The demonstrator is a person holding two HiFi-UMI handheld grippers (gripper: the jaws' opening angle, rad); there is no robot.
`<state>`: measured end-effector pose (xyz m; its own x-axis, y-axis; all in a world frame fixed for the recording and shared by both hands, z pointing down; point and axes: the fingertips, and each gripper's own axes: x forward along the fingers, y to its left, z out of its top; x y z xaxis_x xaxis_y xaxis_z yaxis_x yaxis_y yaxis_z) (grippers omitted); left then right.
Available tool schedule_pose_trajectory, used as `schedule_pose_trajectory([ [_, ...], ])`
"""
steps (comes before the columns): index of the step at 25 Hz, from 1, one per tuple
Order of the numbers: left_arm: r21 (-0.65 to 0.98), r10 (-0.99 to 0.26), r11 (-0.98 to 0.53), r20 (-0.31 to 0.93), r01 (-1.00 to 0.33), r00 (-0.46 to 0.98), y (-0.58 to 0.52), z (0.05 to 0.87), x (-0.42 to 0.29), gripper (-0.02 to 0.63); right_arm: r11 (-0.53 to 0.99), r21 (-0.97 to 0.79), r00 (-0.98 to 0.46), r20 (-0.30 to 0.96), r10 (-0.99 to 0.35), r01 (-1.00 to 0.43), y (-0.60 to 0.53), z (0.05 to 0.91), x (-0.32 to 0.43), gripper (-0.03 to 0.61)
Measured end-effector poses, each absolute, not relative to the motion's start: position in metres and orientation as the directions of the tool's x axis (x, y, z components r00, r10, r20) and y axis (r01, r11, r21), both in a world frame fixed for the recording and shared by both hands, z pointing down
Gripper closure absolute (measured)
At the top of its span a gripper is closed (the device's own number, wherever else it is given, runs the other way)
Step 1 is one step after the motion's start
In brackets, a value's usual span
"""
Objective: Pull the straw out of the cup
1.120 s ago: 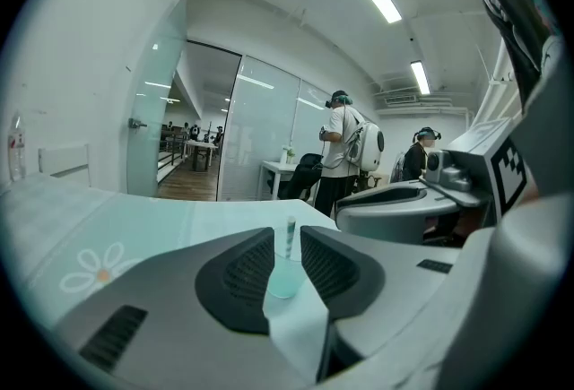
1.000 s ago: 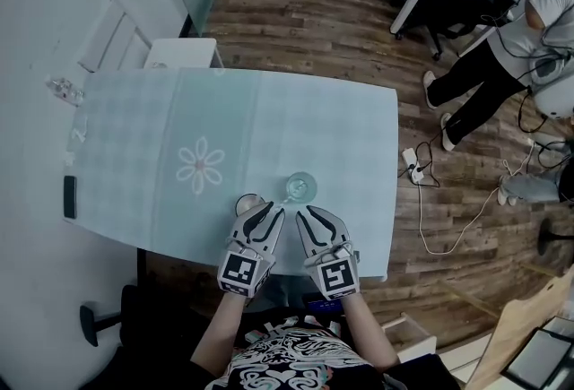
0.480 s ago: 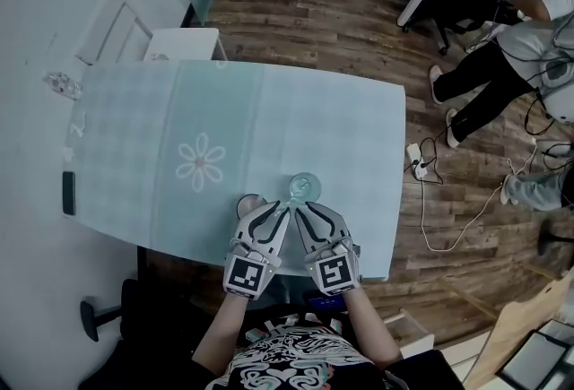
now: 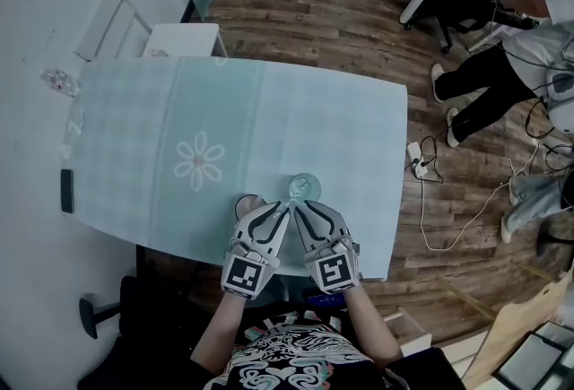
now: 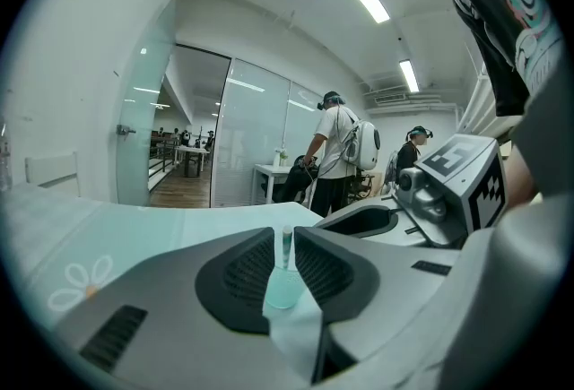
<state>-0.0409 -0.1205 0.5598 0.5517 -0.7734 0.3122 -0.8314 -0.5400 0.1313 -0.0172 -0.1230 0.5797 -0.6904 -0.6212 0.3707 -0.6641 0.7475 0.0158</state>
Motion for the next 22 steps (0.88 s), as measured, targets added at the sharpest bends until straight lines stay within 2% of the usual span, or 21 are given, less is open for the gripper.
schedule_pose_trajectory([
  [5,0.129,-0.760,-0.548,0.337,-0.827,0.556,-0.1158,0.5653,-0.0401,0.555,0.752,0.020,-0.695,0.364,-0.620,-0.659,-0.1220,0.5802,-0.0194,0.522],
  [11,0.132,-0.750,-0.552,0.354,-0.823,0.559,-0.1145,0.5653,-0.0388,0.591,0.748,0.021,-0.696,0.350,-0.627,-0.663,-0.1216,0.5741,-0.0172,0.522],
  [22,0.123,-0.761,-0.549,0.337,-0.827,0.555,-0.1188,0.5638,-0.0389,0.583,0.747,0.008,-0.696,0.357,-0.623,-0.664,-0.1192,0.5762,-0.0144,0.522],
])
